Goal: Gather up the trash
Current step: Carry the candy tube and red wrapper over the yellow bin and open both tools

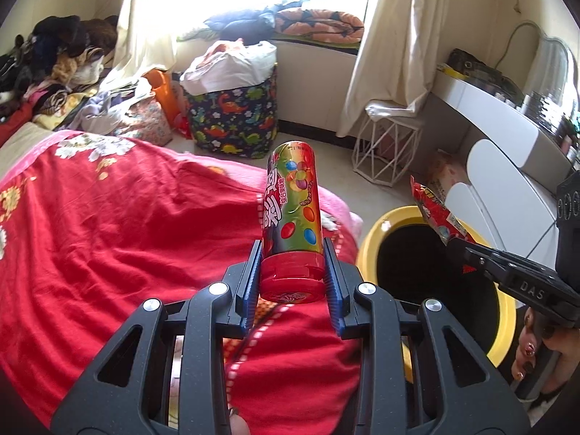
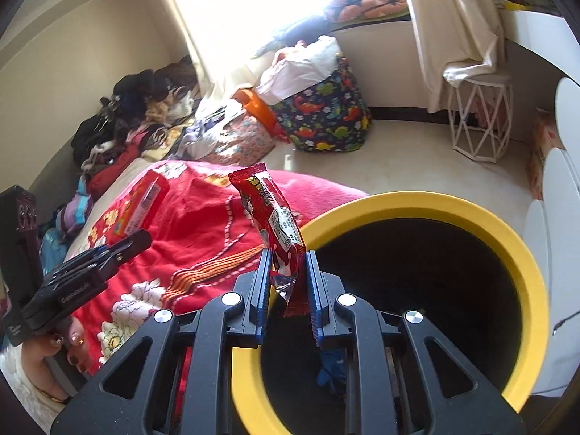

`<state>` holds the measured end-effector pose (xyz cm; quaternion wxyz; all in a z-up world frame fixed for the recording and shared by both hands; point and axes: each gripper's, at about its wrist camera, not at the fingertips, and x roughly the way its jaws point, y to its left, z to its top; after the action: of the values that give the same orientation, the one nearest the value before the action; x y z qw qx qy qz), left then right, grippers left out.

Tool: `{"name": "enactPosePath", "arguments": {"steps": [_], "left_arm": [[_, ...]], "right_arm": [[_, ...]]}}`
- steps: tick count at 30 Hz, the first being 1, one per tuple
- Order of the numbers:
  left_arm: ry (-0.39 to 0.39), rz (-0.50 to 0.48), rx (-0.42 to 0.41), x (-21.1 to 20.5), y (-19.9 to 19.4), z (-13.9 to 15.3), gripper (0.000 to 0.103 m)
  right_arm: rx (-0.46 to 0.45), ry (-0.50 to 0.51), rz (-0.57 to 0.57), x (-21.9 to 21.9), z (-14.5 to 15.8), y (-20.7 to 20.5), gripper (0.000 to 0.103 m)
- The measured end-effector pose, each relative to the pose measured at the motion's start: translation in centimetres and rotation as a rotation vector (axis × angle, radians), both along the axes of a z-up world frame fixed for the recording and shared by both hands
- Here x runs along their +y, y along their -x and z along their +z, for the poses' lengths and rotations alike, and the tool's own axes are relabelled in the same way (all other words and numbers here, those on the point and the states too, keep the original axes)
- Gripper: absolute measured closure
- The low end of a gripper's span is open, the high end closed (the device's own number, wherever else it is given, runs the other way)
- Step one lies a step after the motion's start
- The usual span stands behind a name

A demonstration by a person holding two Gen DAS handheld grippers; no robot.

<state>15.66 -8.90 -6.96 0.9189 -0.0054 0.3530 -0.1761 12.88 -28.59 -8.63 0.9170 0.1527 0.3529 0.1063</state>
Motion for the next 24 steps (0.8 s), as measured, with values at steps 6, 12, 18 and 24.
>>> {"name": "enactPosePath", "arguments": {"steps": [6,12,18,24], "left_arm": [[0.011,-0.039,-0.006,-1.6,0.8,0.5,0.078],[0.023,-0.08,-0.011,-3.1,1.6,1.0,0.078],[0.027,-0.136,-0.01,-5.1,2.6,1.2,0.078],[0.022,-0.186,-0.013,-7.0,3.5,1.2,0.078]], "right_arm": [[0.006,-0.017,-0.061,-2.5,-0.3,0.8,0.085],[0.001,-0.013,-0.099,-4.1,-0.3,1.7,0.085],[-0.008,-0.005,-0.143,-5.4,0.1,2.8,0.085],[-0.005,-0.006,-0.185,-6.8,0.3,3.5,0.085]]}}
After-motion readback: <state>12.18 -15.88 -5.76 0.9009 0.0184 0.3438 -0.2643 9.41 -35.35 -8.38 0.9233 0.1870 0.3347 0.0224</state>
